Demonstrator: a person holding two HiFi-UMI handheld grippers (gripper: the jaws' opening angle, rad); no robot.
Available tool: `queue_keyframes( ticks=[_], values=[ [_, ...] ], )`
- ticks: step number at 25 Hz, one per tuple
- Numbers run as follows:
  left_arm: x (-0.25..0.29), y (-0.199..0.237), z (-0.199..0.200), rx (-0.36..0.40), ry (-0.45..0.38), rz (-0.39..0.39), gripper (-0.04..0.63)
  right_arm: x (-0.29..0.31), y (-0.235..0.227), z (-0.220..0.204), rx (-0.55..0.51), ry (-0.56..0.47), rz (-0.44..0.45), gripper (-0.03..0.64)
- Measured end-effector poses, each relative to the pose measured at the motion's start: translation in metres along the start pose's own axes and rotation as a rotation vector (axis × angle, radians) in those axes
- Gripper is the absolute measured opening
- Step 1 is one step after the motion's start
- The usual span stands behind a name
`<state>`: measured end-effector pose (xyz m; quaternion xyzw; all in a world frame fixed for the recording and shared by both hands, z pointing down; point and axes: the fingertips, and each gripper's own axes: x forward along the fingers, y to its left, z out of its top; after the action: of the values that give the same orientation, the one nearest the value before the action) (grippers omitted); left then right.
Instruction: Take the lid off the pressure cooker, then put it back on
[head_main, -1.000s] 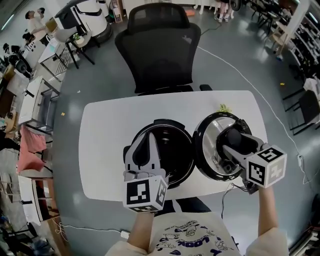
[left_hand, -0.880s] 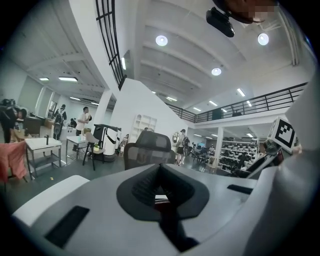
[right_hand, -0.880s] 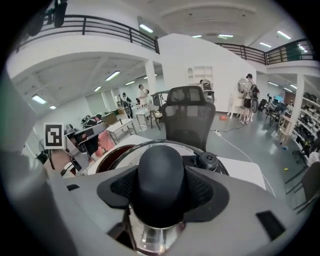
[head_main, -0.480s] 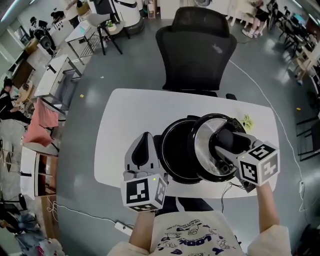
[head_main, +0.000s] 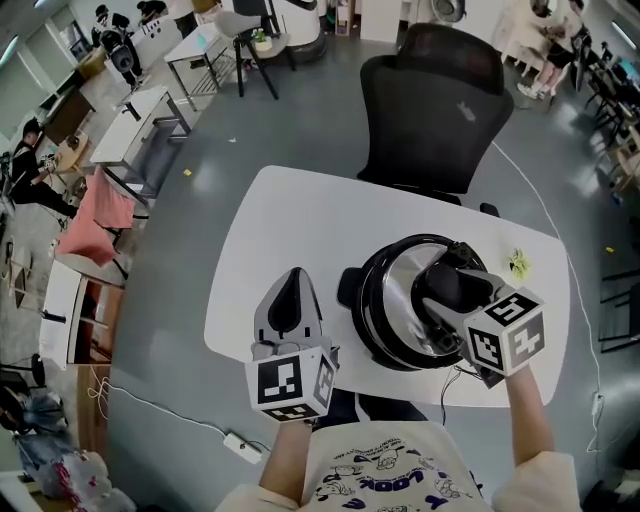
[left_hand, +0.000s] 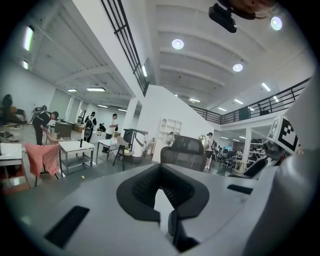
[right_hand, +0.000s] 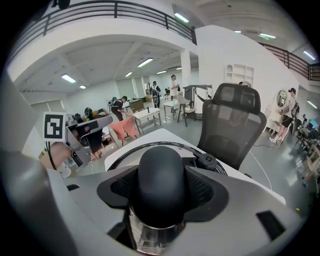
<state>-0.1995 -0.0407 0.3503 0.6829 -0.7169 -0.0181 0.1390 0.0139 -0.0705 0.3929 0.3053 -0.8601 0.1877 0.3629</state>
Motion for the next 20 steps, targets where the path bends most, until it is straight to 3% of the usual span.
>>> queue_keyframes(
  ticks=[20],
  values=[
    [0.017, 0.024, -0.025, -0.019, 0.063, -0.022, 0.014, 0.036, 0.018, -0.002, -0.074, 0.056, -0.043, 0.295]
  ],
)
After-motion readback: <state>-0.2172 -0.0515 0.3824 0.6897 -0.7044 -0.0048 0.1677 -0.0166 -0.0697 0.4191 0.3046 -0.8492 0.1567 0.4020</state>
